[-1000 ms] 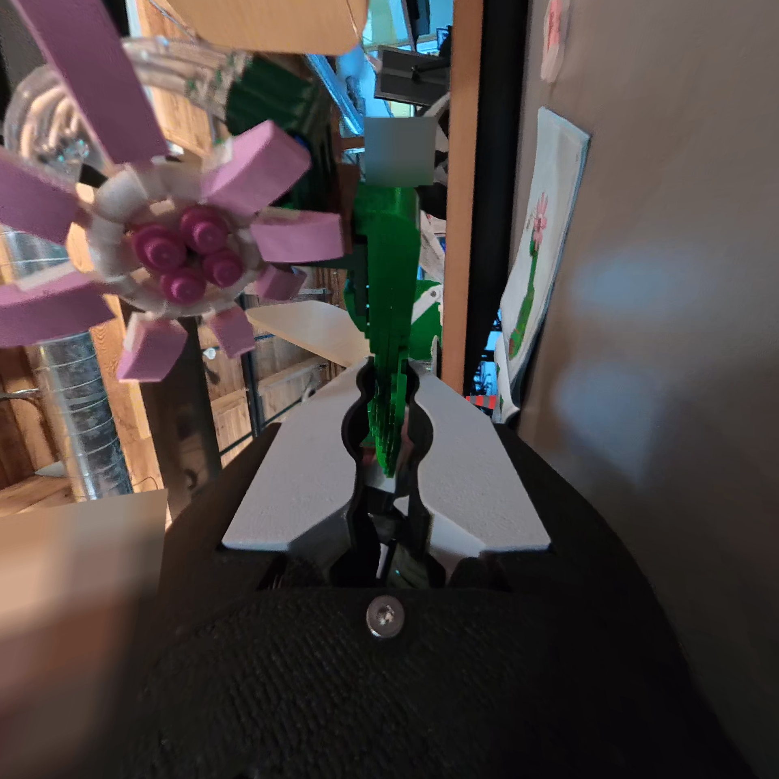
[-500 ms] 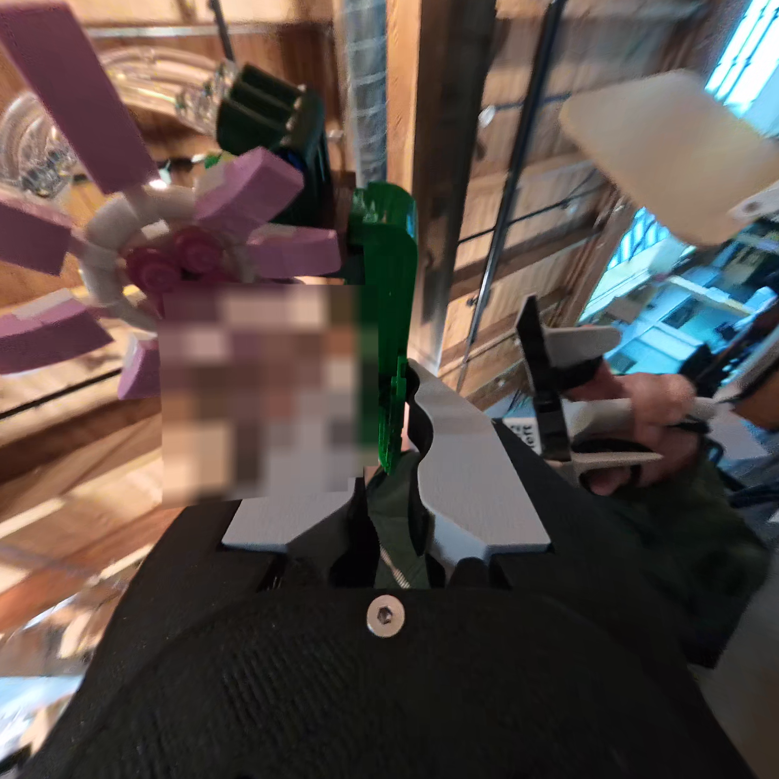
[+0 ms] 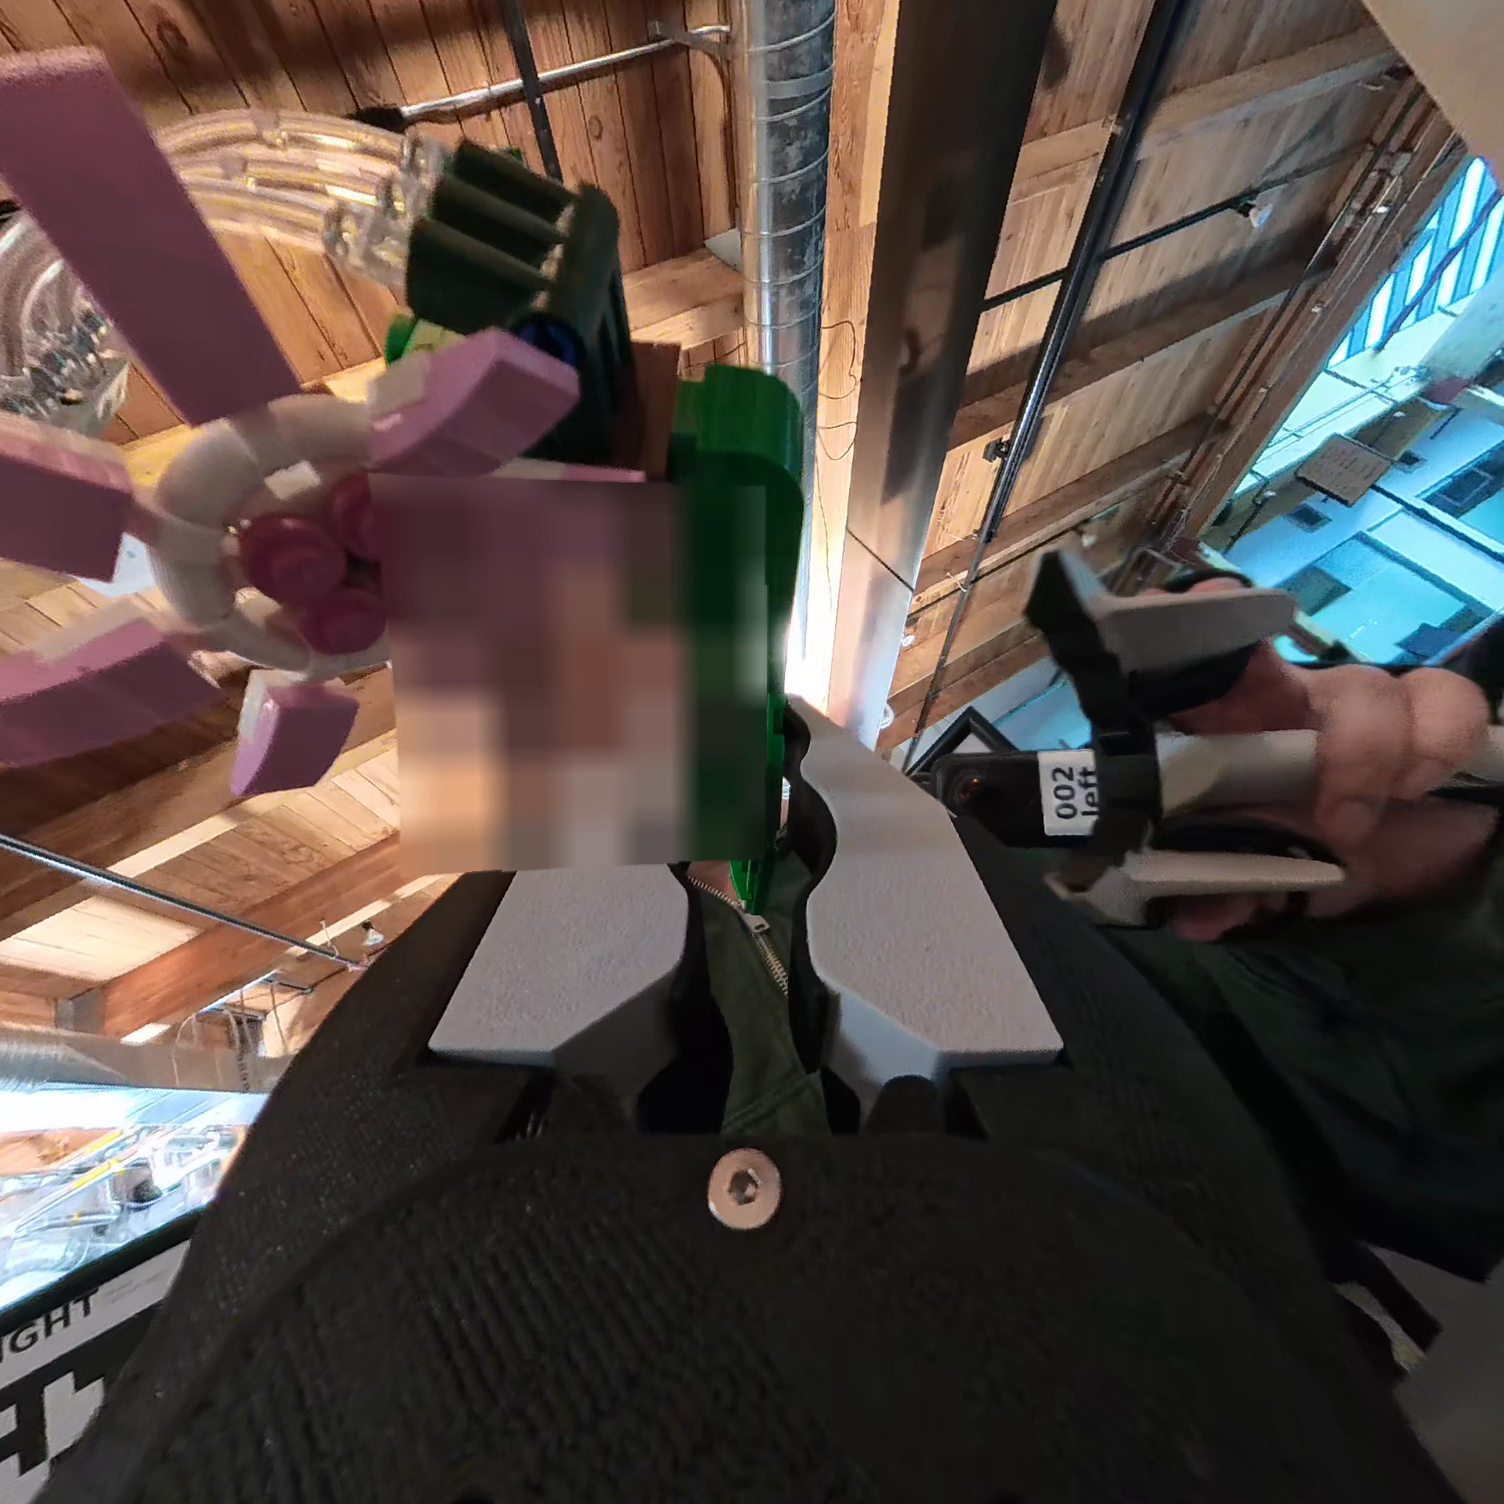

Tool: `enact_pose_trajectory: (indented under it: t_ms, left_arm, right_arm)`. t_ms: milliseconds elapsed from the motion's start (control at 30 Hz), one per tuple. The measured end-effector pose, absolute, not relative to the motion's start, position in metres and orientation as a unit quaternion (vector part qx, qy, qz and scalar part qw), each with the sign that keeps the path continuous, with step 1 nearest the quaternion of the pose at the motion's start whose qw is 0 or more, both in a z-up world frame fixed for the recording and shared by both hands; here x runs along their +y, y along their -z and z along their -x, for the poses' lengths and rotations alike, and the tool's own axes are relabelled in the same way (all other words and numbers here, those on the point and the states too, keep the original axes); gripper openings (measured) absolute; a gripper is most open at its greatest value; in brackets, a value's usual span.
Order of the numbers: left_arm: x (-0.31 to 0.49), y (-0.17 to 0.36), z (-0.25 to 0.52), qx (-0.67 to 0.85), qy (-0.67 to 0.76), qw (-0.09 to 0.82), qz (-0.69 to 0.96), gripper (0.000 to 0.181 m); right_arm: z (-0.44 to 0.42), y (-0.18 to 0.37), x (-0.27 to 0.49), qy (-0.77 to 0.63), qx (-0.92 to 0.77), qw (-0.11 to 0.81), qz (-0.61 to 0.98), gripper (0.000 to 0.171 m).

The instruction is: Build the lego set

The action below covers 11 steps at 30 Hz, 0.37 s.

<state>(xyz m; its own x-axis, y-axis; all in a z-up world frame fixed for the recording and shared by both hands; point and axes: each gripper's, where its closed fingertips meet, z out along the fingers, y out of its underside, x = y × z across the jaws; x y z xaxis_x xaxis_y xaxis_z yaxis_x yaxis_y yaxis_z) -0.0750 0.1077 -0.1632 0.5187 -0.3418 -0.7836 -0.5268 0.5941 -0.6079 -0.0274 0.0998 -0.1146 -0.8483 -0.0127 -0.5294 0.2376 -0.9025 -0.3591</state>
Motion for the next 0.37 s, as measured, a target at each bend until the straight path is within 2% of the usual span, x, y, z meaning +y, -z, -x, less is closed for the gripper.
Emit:
enact_pose_trajectory:
  t_ms: [33,367]
  left_arm:
    - [0.1,0.161,0.069,0.498,-0.054,0.751,0.43,0.075]
    - [0.055,0.138,0.044,0.563,0.005,0.758,0.329,0.067]
  right_arm:
    - [0.028,0.116,0.099,0.937,0.211,0.07,-0.269,0.01]
    - [0.036,0.134,0.096,0.913,0.215,0.109,-0.329,0.01]
